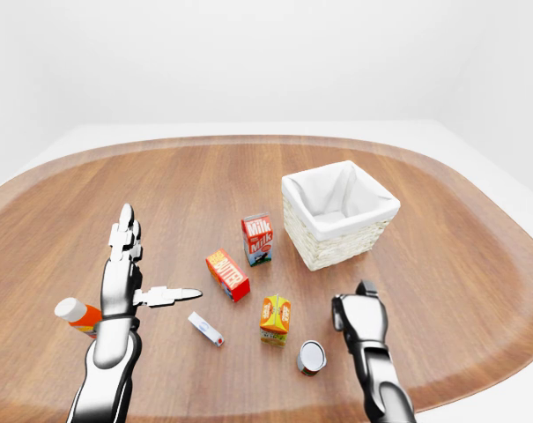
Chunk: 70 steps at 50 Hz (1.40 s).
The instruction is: Pick up the alphabet soup and the tomato sauce, and put them in the basket.
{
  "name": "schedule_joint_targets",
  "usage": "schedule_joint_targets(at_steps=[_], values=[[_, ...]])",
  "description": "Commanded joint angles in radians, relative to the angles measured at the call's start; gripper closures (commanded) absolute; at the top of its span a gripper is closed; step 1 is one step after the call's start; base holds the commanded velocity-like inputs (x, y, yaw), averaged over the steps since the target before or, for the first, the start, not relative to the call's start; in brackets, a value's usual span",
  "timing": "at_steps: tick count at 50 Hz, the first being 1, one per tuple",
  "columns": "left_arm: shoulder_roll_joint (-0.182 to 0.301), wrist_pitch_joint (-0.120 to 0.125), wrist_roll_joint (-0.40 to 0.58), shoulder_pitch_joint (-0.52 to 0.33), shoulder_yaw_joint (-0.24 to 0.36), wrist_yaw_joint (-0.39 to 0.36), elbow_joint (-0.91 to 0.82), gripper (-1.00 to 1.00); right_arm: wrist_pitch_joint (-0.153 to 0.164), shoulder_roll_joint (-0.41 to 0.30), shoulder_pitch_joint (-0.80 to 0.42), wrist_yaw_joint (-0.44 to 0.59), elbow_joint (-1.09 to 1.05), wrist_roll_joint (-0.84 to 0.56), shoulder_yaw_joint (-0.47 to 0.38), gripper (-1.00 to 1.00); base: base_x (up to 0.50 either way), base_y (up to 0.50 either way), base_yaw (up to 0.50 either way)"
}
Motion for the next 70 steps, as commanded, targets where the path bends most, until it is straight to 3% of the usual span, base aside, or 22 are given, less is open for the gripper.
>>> schedule_joint_targets(at_steps=[1,38,55,70], values=[[0.0,0.0,-0.002,0.002,0.003,0.002,-0.005,-1.0,0.0,0.018,0.048,0.054,-0.162,0.054,-0.05,1.0,0.0,0.0,0.0],[0.0,0.0,-0.002,0.002,0.002,0.002,-0.005,-1.0,0.0,0.135,0.1,0.212,-0.58,0.27,-0.193,1.0,0.0,0.0,0.0],[0.0,0.0,-0.002,0.002,0.002,0.002,-0.005,-1.0,0.0,0.166,0.065,0.291,-0.704,0.341,-0.186,1.0,0.0,0.0,0.0],[0.001,0.0,-0.011,-0.006,0.006,-0.003,-0.003,-1.0,0.0,0.145,-0.029,0.376,-0.784,0.383,-0.179,1.0,0.0,0.0,0.0]])
